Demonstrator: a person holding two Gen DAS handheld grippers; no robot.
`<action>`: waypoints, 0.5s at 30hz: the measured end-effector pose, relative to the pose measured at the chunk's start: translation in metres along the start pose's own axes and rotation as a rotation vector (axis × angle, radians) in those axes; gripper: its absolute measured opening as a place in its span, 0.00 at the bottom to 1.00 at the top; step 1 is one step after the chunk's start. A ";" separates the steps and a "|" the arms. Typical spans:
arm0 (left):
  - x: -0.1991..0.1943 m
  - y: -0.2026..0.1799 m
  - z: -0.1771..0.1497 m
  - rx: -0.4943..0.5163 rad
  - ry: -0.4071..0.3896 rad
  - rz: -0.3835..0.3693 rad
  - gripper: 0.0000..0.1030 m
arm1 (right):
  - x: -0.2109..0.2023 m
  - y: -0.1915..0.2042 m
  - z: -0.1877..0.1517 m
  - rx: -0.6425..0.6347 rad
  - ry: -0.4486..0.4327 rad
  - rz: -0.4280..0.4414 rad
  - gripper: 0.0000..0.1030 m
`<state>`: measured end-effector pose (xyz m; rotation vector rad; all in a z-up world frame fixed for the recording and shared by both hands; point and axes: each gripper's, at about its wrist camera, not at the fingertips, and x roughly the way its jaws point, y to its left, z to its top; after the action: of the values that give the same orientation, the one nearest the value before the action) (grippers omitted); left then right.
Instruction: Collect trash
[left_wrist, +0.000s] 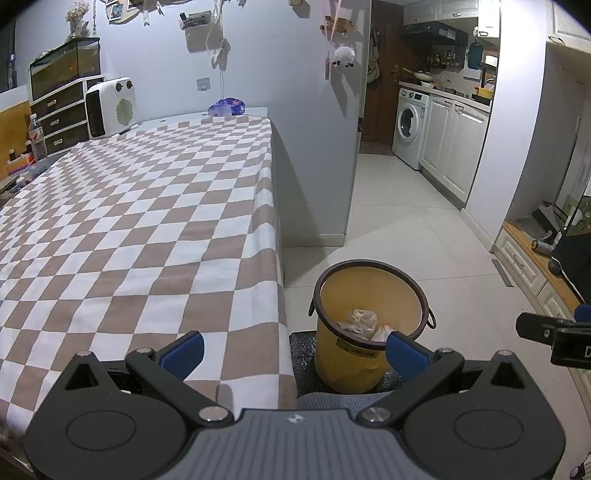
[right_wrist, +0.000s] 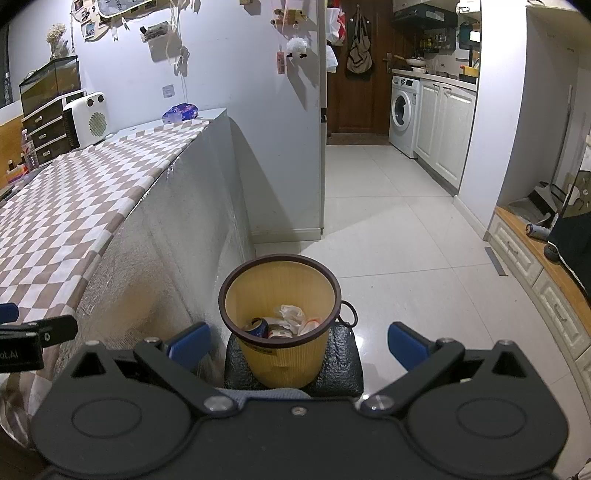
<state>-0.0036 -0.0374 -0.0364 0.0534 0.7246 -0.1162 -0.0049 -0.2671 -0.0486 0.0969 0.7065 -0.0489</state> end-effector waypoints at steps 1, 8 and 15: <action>0.000 -0.001 0.001 -0.001 -0.001 0.000 1.00 | 0.000 0.000 0.000 0.000 0.000 0.000 1.00; 0.000 -0.003 0.004 0.002 -0.007 -0.001 1.00 | 0.001 -0.001 0.001 0.002 -0.001 0.002 1.00; -0.001 -0.002 0.005 0.001 -0.013 -0.002 1.00 | 0.000 -0.001 0.003 0.001 -0.004 0.005 1.00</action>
<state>-0.0016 -0.0396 -0.0319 0.0524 0.7119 -0.1190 -0.0030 -0.2688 -0.0460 0.0991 0.7026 -0.0450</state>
